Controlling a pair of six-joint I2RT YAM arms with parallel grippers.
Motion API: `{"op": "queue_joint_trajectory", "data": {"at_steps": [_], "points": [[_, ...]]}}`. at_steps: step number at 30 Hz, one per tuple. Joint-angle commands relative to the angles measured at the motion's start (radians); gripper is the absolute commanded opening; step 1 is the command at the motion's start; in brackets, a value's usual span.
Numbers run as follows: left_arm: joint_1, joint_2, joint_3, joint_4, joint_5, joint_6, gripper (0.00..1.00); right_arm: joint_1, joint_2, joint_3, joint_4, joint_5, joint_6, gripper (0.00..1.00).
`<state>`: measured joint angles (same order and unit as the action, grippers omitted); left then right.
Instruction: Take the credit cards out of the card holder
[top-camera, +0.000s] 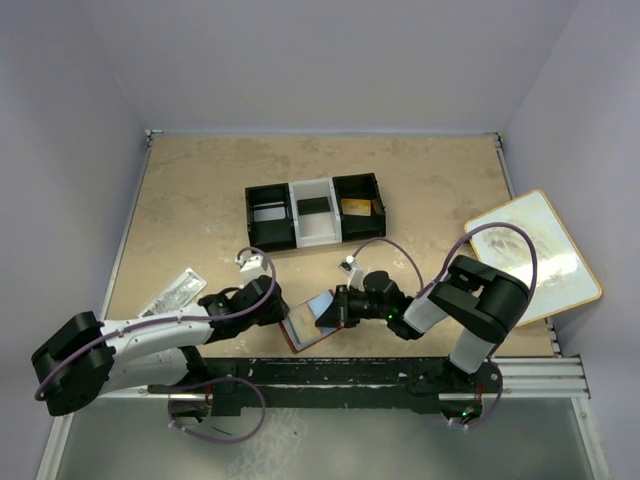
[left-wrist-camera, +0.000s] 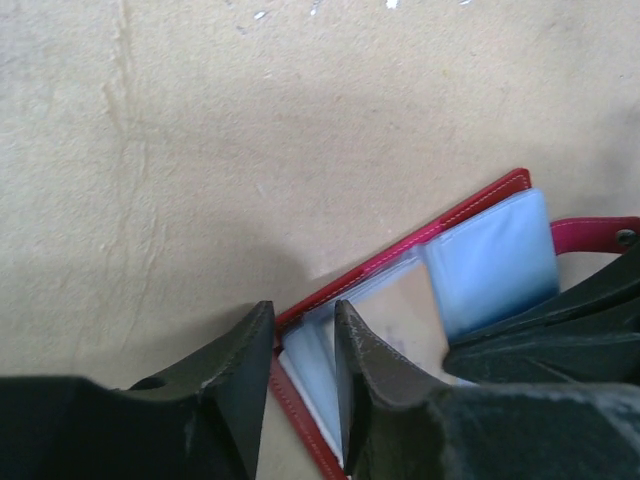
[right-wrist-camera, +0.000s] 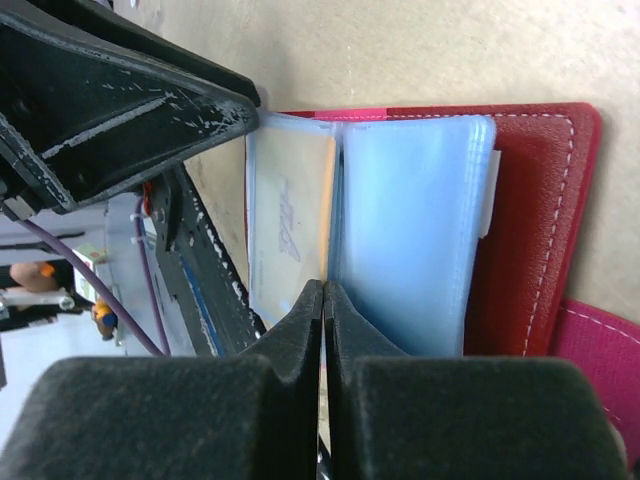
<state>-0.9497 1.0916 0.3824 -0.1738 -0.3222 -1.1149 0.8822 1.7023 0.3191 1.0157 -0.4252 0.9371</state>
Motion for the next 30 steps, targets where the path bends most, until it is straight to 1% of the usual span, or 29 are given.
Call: {"op": "queue_joint_trajectory", "data": {"at_steps": [1,4,8,12,15,17,20,23,28,30], "points": [[-0.004,-0.064,0.033,-0.104,-0.033,0.025,0.32,-0.003,0.02,-0.064,0.201,0.083,0.131,0.0],[-0.004,-0.092,0.042,-0.148,-0.028,0.033,0.35,-0.003,0.015,-0.076,0.188,0.112,0.138,0.0],[-0.009,-0.108,0.041,-0.148,0.032,0.042,0.38,-0.003,-0.055,-0.081,0.083,0.171,0.122,0.0],[-0.051,-0.108,0.046,-0.14,0.065,0.037,0.39,-0.003,-0.213,-0.059,-0.147,0.277,0.065,0.0],[-0.089,-0.11,0.063,-0.117,0.04,0.03,0.39,-0.004,-0.274,-0.056,-0.232,0.316,0.058,0.0],[-0.1,-0.106,0.074,-0.085,0.029,0.029,0.4,-0.003,-0.276,-0.03,-0.296,0.309,0.03,0.0],[-0.11,-0.08,0.097,-0.048,0.019,0.033,0.4,-0.003,-0.262,0.023,-0.39,0.323,-0.037,0.12],[-0.116,-0.045,0.12,-0.047,-0.004,0.038,0.4,-0.004,-0.281,0.062,-0.459,0.364,-0.084,0.17],[-0.123,-0.031,0.134,-0.074,-0.045,0.026,0.4,-0.003,-0.314,0.158,-0.578,0.383,-0.213,0.17],[-0.124,-0.045,0.128,-0.078,-0.068,0.015,0.39,-0.004,-0.295,0.188,-0.602,0.362,-0.257,0.11]]}}
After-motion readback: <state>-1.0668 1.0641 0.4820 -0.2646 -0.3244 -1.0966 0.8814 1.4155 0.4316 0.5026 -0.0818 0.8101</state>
